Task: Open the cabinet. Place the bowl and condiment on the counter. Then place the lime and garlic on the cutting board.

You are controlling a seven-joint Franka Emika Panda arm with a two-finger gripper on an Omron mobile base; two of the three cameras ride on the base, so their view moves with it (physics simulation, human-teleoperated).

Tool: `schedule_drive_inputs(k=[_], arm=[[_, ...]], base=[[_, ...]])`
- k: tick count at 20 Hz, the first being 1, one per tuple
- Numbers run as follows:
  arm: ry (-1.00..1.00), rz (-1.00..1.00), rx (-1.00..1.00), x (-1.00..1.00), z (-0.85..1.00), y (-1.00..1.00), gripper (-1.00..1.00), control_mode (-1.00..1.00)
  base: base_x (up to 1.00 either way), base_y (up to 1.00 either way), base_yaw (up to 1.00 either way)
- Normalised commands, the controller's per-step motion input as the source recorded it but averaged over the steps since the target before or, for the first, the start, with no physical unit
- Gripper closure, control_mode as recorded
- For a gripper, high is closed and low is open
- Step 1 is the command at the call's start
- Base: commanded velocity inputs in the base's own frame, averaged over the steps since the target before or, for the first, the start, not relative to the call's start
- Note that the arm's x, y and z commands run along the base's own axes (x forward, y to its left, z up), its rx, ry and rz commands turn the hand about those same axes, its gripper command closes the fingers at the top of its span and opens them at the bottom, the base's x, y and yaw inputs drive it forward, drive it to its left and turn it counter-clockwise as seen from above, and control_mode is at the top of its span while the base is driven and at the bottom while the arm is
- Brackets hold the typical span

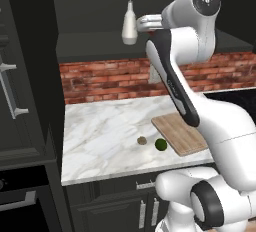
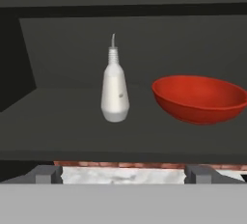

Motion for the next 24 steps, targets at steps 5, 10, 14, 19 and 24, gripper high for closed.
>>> schedule_drive_inputs(k=[5,10,14,19,24], arm=[[0.0,0.0,0.0,0.24,0.0,0.09,-1.0,-1.0],[0.01,0.0,0.0,0.25,0.0,0.06,-1.0,-1.0],[0.01,0.0,0.0,0.25,0.0,0.0,-1.0,-1.0],[0.0,0.0,0.0,0.24,0.0,0.0,-1.0,-1.0],[0.0,0.0,0.0,0.24,-0.03,0.03,-1.0,-1.0]], base=[[0.0,0.0,0.0],[0.0,0.0,0.0],[0.0,0.0,0.0],[0.0,0.0,0.0],[0.0,0.0,0.0]])
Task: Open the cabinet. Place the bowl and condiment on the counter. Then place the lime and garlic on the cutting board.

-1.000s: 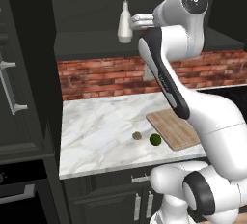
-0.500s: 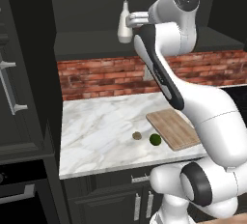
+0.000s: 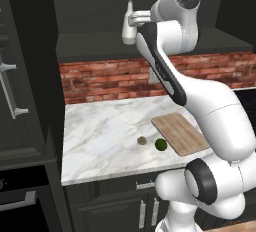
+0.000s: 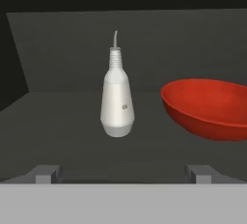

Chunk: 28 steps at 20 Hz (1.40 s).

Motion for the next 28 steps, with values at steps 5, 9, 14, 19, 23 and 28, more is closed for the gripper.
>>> schedule_drive_inputs(k=[5,9,14,19,23,28], arm=[[0.0,0.0,0.0,0.22,-0.09,0.09,-1.0,-1.0],[0.0,0.0,0.0,0.21,-0.04,0.08,-1.0,-1.0],[0.0,0.0,0.0,0.27,0.0,0.02,-1.0,-1.0],[0.0,0.0,0.0,0.31,0.0,0.0,-1.0,-1.0],[0.0,0.0,0.0,0.25,0.0,0.02,-1.0,-1.0],[0.0,0.0,0.0,0.3,0.0,0.02,-1.0,-1.0]], base=[[0.0,0.0,0.0],[0.0,0.0,0.0],[0.0,0.0,0.0],[0.0,0.0,0.0],[0.0,0.0,0.0],[0.0,0.0,0.0]])
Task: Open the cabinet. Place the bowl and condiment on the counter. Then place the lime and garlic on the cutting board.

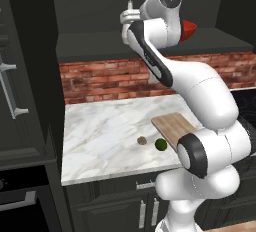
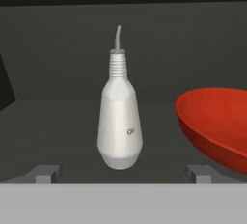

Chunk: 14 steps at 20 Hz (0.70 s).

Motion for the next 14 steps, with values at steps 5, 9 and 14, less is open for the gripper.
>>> schedule_drive_inputs(k=[5,9,14], arm=[[0.0,0.0,0.0,0.26,0.0,0.06,-1.0,-1.0],[0.0,0.0,0.0,0.26,0.0,0.09,-1.0,-1.0],[0.0,0.0,0.0,0.27,0.0,0.06,-1.0,-1.0]], base=[[0.0,0.0,0.0],[0.0,0.0,0.0],[0.0,0.0,0.0]])
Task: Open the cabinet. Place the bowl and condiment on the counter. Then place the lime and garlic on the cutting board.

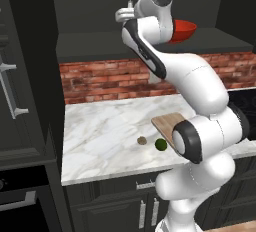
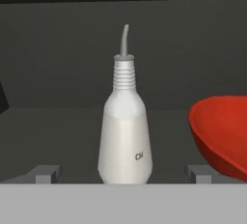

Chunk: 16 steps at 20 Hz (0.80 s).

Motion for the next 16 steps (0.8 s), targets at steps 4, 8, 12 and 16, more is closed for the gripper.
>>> schedule_drive_inputs(k=[4,8,12,16], arm=[[0.0,0.0,0.0,0.27,0.0,0.0,-1.0,-1.0],[0.0,0.0,0.0,0.22,0.0,0.0,-1.0,-1.0],[0.0,0.0,0.0,0.18,0.0,0.01,-1.0,-1.0],[0.0,0.0,0.0,0.13,-0.02,0.0,-1.0,-1.0]], base=[[0.0,0.0,0.0],[0.0,0.0,0.0],[0.0,0.0,0.0],[0.0,0.0,0.0]])
